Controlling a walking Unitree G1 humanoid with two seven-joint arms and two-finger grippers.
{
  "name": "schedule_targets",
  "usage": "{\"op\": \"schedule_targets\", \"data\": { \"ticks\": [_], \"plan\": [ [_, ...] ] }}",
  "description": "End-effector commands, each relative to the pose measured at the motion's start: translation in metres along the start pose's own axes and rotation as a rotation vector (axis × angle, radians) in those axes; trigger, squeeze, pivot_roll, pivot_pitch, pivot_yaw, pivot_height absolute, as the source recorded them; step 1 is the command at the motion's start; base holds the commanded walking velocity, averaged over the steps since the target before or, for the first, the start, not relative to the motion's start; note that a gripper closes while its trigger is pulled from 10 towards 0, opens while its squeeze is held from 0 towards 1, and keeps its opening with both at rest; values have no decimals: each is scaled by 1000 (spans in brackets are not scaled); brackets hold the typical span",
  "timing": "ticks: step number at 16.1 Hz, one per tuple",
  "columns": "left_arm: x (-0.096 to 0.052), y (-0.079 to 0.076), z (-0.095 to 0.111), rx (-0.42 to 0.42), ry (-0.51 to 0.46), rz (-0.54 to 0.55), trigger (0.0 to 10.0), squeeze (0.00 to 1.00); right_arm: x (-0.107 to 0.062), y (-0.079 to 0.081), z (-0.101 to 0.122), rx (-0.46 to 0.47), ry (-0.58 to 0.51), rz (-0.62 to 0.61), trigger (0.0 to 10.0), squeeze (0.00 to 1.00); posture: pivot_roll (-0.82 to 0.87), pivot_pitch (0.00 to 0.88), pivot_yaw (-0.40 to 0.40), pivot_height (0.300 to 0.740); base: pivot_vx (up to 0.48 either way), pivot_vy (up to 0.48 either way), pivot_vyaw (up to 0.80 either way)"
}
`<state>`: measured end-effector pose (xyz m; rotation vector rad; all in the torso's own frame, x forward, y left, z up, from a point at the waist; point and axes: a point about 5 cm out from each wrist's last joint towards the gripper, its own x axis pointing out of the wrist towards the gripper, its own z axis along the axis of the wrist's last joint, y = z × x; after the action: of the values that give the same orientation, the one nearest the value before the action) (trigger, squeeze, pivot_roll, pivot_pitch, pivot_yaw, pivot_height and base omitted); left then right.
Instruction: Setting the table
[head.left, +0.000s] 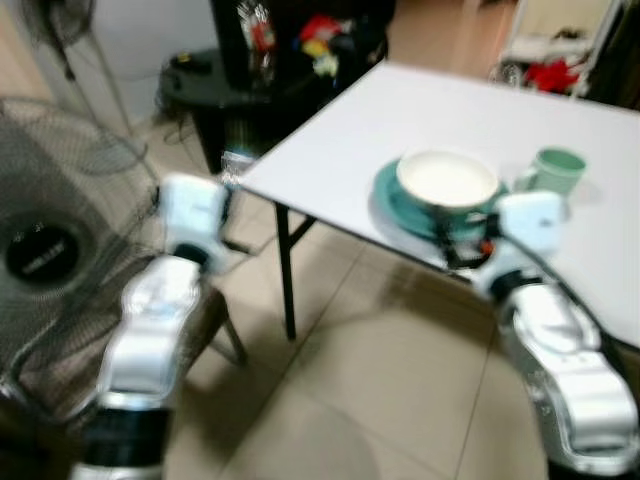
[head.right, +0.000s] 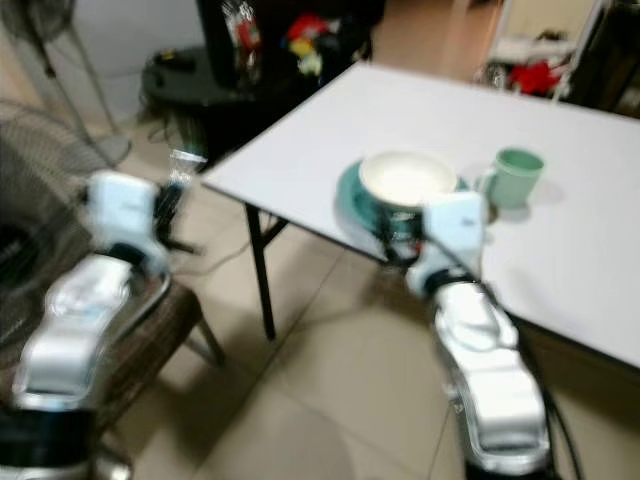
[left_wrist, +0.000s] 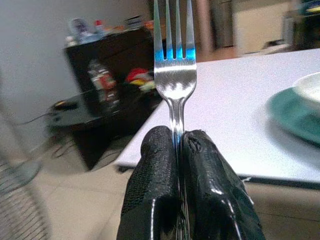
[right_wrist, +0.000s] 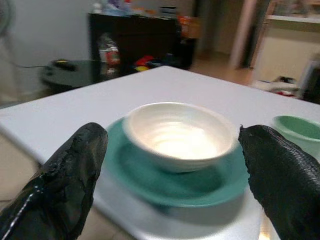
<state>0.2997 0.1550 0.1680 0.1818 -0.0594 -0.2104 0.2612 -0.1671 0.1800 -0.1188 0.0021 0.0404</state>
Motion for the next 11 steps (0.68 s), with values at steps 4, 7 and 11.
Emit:
{"op": "schedule_targets", "data": {
  "ticks": [4,7,11],
  "plan": [
    [-1,17,5,32,-20,47,10000,0,3,7,5,31,-23,30,10000,0,56,0,43,740,341,0,-600],
    [0,18,6,34,-24,47,10000,0,3,7,6,32,-32,35,10000,0,54,0,45,740,341,0,-800],
    [1,21,4,36,-21,39,10000,0,2,7,6,31,-38,41,10000,0,48,0,52,740,341,0,-200]
  ]
}}
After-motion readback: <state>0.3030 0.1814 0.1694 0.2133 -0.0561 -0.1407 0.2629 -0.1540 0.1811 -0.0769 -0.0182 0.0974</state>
